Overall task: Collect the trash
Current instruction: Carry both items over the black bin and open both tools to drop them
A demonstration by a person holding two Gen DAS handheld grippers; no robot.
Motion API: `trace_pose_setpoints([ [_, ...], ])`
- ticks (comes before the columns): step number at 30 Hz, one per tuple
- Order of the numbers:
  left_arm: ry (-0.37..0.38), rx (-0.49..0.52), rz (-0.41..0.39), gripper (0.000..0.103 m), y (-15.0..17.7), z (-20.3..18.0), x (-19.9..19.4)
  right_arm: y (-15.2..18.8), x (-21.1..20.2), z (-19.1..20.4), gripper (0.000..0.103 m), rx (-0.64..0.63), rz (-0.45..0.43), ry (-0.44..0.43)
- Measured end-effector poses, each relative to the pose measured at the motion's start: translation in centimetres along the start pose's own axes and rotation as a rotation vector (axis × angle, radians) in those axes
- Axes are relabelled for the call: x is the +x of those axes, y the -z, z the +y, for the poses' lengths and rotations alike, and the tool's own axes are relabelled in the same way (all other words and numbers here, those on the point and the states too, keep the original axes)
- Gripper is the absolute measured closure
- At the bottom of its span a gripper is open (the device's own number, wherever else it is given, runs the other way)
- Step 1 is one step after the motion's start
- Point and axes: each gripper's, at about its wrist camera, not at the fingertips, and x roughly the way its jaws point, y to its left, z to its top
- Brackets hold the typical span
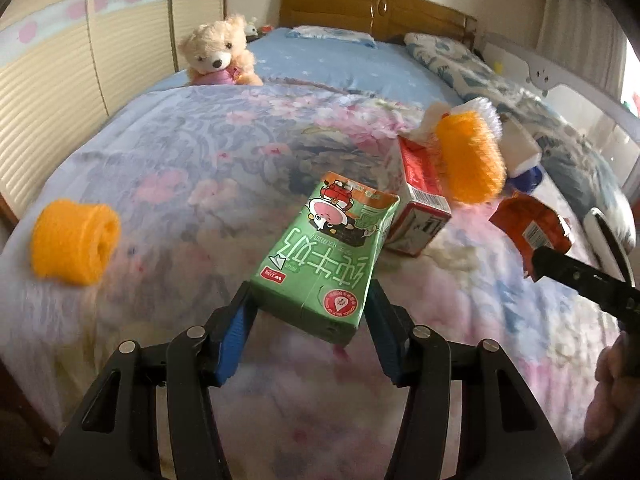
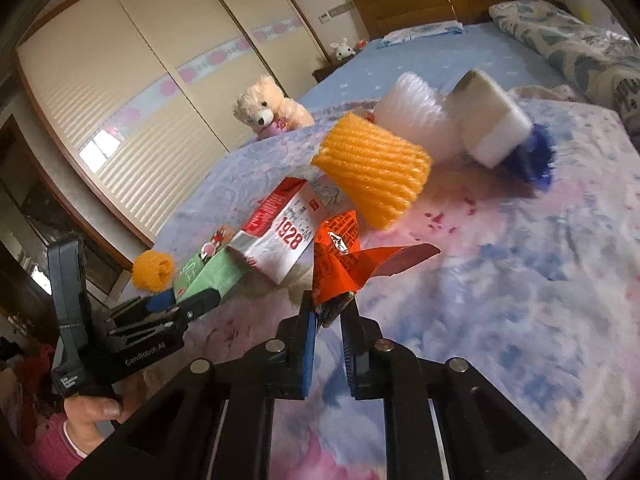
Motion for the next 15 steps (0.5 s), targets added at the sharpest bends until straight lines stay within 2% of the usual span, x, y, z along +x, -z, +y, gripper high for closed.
trace_pose_setpoints([
  [5, 0.05, -0.013, -0.042, 0.049, 1.2, -1.9, -2.8, 0.9, -2.5, -0.3, 0.092, -0.038, -0.018, 0.023],
  [10, 0.097, 0.046, -0.06, 0.049, 1.9, -5.1, -3.9, 1.8, -4.1, -0.7, 0.092, -0.044, -0.028, 0.046],
  [15, 0.144, 0.071, -0.039, 0.05, 2.2, -7.3, -3.7, 2.6, -5.9, -2.1, 0.092, -0.017, -0.044, 0.081],
])
